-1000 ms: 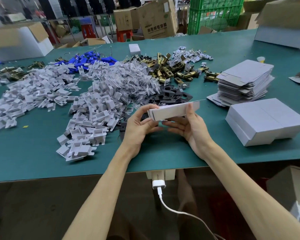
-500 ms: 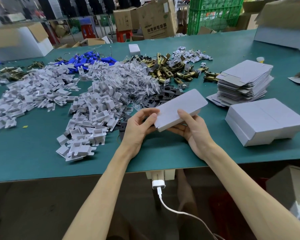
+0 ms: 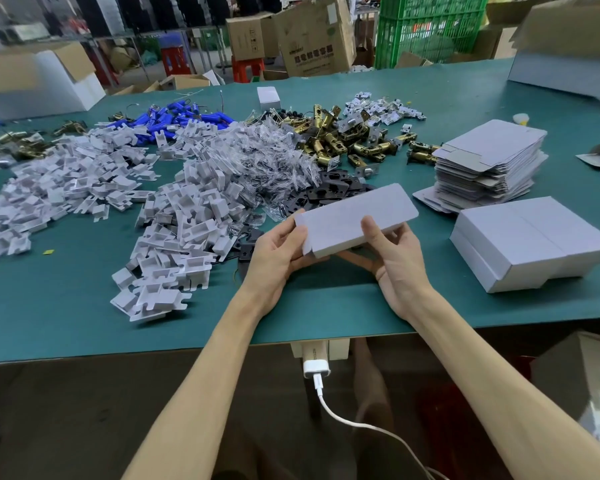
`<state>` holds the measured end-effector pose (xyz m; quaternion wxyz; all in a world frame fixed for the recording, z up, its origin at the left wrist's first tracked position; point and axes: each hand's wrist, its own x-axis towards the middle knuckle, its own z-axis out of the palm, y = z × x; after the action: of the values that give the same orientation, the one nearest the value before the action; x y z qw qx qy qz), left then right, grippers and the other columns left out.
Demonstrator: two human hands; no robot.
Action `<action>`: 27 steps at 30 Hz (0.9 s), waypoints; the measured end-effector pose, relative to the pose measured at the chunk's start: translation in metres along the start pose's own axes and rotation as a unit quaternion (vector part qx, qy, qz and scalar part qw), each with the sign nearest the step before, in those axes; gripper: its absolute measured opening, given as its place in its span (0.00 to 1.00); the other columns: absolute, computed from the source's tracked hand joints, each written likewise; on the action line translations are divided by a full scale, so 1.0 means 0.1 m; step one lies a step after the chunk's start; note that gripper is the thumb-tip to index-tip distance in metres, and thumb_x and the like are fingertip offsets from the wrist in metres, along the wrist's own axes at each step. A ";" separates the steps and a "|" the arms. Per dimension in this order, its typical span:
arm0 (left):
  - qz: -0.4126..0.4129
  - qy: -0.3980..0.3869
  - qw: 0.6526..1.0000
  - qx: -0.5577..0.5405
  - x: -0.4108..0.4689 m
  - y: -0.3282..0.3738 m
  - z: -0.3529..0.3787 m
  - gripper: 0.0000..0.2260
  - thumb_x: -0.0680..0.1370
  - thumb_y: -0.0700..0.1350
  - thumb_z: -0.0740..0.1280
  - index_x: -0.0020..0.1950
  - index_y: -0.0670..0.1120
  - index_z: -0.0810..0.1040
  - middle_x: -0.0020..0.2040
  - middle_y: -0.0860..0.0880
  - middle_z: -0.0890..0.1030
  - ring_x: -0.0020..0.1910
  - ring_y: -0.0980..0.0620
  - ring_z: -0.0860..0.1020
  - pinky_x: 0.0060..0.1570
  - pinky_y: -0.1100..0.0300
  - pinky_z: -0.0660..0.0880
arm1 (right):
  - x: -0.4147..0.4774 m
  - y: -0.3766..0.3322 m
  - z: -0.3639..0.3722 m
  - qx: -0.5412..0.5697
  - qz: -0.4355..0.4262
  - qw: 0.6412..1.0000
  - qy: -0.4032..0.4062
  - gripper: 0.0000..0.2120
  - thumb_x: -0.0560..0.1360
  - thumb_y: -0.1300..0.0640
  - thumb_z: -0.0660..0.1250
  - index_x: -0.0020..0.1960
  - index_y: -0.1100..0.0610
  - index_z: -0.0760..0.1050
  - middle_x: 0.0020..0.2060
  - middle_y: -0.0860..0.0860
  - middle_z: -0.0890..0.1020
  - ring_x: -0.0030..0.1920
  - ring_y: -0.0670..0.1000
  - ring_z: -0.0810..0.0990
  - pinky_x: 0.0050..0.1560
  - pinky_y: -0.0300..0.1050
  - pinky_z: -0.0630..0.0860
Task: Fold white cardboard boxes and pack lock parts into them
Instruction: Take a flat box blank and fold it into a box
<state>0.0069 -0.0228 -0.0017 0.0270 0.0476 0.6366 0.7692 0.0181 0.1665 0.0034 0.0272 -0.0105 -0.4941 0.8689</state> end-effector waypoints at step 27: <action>0.013 0.013 0.998 -0.054 -0.01 0.00 -0.03 0.12 0.86 0.40 0.61 0.65 0.44 0.82 0.60 0.44 0.86 0.60 0.46 0.83 0.52 0.51 0.83 | -0.01 0.04 -0.03 -0.037 -0.005 0.999 -0.001 0.09 0.75 0.62 0.74 0.56 0.59 0.82 0.53 0.56 0.87 0.57 0.56 0.85 0.54 0.52 0.83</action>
<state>0.0073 -0.0262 -0.0028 0.0117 0.0445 0.5939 0.8032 0.0186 0.1669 -0.0011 0.0304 -0.0083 -0.5260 0.8499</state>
